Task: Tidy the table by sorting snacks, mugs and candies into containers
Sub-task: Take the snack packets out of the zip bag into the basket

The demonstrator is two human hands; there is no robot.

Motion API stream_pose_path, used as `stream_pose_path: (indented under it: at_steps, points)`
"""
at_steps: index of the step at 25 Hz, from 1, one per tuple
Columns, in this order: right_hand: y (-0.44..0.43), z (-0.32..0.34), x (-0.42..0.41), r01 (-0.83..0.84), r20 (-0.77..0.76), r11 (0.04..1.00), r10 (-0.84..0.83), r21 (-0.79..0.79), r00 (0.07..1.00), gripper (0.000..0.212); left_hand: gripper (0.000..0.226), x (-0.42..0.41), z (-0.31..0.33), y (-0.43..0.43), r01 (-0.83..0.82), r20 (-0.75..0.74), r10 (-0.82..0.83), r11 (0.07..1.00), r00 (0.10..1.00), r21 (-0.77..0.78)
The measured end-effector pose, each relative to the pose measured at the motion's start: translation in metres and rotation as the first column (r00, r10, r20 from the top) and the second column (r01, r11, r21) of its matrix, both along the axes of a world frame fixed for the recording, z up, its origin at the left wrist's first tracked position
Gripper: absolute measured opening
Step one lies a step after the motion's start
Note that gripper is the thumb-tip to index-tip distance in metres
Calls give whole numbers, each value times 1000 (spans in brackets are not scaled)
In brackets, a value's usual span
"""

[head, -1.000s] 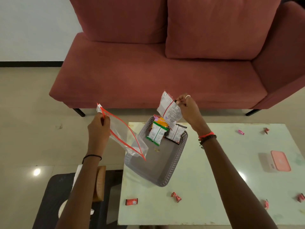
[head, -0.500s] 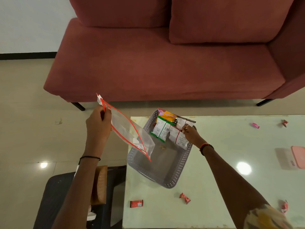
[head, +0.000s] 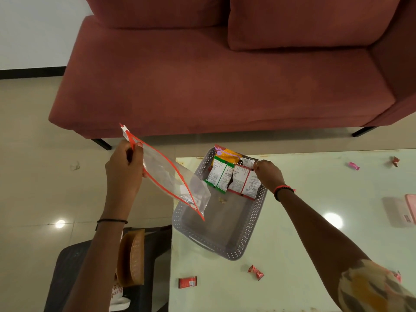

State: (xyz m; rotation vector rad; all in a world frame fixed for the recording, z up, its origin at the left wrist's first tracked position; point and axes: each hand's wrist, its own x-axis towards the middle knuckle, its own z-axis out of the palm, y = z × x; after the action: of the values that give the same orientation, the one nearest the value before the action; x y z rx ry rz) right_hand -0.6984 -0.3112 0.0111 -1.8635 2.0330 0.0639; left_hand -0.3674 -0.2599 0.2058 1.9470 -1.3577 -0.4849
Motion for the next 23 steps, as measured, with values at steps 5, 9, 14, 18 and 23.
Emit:
stream_pose_path:
  at_steps: [5,9,14,18,23]
  points:
    - [1,-6,1,4,-61,1000,-4,-1,998,25,31,-2,0,2,15,-26,-15,1000,1000,-2]
    - [5,-12,-2,-11,-116,999,5,-51,993,26,31,-2,0,4,19,-32,-19,1000,999,-6]
    - [15,-19,-7,12,-104,999,-17,-53,994,28,32,-4,0,11,22,-47,-21,1000,999,12]
    - [31,-10,11,133,-4,974,-136,-184,991,40,32,-10,2,17,24,-66,-22,999,998,32]
    - [109,11,62,26,419,999,-37,32,907,90,30,-30,9,21,30,-159,-20,998,987,63]
